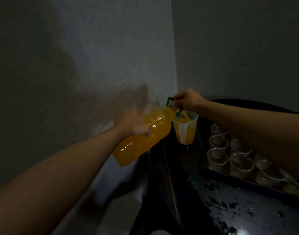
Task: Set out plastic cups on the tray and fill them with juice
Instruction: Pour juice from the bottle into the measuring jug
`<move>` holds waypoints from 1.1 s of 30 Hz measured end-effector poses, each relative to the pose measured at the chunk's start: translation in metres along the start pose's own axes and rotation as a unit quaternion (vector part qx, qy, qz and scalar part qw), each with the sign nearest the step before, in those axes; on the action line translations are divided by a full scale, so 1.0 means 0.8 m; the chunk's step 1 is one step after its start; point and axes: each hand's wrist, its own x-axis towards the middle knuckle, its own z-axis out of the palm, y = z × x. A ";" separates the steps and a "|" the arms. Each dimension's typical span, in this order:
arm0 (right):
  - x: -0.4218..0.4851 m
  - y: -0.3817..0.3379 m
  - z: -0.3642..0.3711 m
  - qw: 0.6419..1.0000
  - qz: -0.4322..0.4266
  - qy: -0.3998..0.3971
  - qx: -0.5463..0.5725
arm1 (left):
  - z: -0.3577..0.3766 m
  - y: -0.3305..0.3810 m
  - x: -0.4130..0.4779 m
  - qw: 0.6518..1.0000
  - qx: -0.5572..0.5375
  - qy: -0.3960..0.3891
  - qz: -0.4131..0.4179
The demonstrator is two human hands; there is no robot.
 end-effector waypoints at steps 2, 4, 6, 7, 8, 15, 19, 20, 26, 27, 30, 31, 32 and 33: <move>-0.001 -0.003 -0.003 1.000 -0.002 -0.004 0.002 | -0.004 0.003 -0.002 1.000 0.003 0.002 -0.007; -0.002 -0.004 -0.005 1.000 -0.002 -0.007 0.001 | -0.006 0.006 -0.004 1.000 0.009 -0.005 -0.007; -0.002 -0.004 -0.007 1.000 -0.001 -0.006 -0.003 | -0.006 0.007 -0.004 1.000 0.013 -0.009 0.001; -0.003 -0.004 -0.007 1.000 0.000 -0.006 -0.005 | -0.007 0.008 -0.004 1.000 0.013 -0.011 0.002; -0.004 -0.003 -0.007 1.000 0.000 -0.006 -0.007 | -0.008 0.008 -0.005 1.000 0.012 -0.014 -0.001; -0.008 -0.010 -0.010 1.000 -0.002 -0.003 0.001 | -0.017 0.010 -0.006 1.000 -0.005 -0.012 -0.002; -0.013 -0.012 -0.011 1.000 -0.002 -0.009 0.013 | -0.021 0.012 -0.009 1.000 0.001 -0.017 0.001; -0.012 -0.011 -0.012 1.000 -0.002 -0.010 0.017 | -0.022 0.012 -0.010 1.000 0.005 -0.017 0.001; -0.005 -0.013 -0.016 1.000 0.004 -0.024 0.006 | -0.021 0.013 -0.012 1.000 -0.002 -0.012 -0.009; -0.006 -0.014 -0.017 1.000 0.004 -0.025 0.006 | -0.021 0.014 -0.012 1.000 -0.004 -0.012 -0.010; -0.007 -0.014 -0.016 1.000 -0.001 -0.022 0.008 | -0.024 0.013 -0.010 1.000 -0.001 -0.009 -0.003; -0.008 -0.014 -0.016 1.000 -0.001 -0.022 0.007 | -0.025 0.012 -0.010 1.000 -0.001 -0.014 -0.001; -0.007 -0.013 -0.015 1.000 -0.001 -0.022 0.006 | -0.027 0.012 -0.010 1.000 -0.002 -0.018 0.000; -0.007 -0.013 -0.015 1.000 -0.001 -0.021 0.007 | -0.028 0.011 -0.010 1.000 -0.001 -0.020 -0.001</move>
